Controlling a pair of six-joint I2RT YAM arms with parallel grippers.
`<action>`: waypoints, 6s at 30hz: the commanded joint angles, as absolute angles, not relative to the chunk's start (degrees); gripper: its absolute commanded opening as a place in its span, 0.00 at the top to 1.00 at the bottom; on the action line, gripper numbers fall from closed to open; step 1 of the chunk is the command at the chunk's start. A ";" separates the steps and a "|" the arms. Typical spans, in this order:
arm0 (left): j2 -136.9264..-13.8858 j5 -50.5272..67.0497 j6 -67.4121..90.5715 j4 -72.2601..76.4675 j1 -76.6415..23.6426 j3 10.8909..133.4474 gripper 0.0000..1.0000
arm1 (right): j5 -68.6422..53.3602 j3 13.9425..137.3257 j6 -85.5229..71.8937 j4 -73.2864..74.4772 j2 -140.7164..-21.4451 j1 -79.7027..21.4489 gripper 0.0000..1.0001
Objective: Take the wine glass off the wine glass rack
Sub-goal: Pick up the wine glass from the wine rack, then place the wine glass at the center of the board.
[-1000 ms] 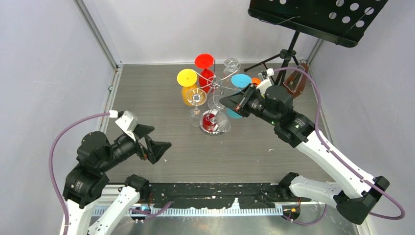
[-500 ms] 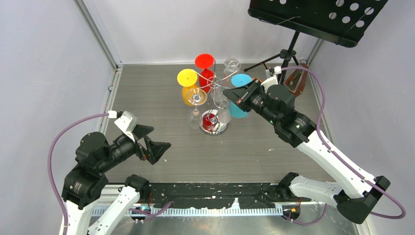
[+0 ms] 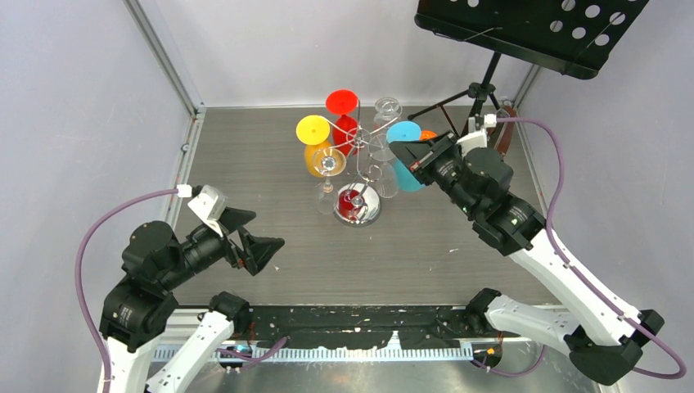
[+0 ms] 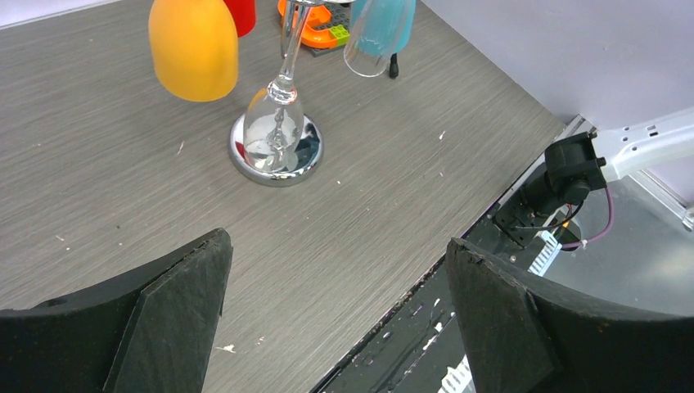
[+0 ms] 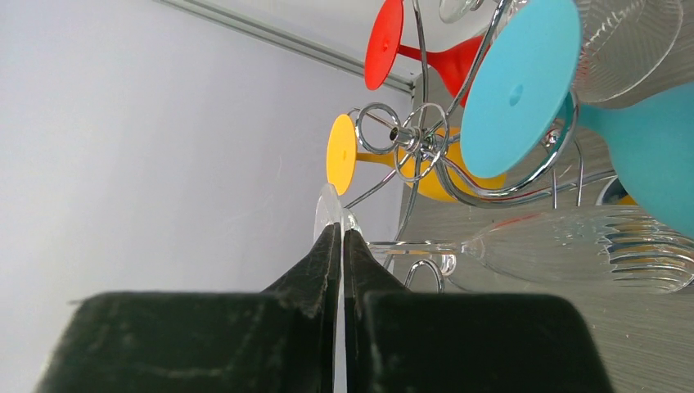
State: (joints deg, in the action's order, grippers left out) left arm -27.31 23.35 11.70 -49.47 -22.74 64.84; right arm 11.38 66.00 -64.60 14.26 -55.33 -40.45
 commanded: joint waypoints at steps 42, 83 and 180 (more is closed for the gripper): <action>-27.92 31.81 36.03 -41.80 -22.44 66.63 0.00 | -19.50 58.33 -35.09 23.54 -35.95 -41.04 0.94; -32.35 46.35 42.31 -42.24 -22.41 59.23 0.00 | 2.24 57.64 16.10 5.97 -50.45 -84.37 0.94; -24.17 52.21 11.26 -63.69 -28.00 53.39 1.00 | -28.30 95.91 9.62 41.32 -68.50 -69.03 0.29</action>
State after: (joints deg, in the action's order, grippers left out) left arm -24.86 52.58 14.00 -62.28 -25.91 51.31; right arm -18.06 92.07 9.69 36.86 -67.29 -70.28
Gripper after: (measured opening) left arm 0.019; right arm 0.702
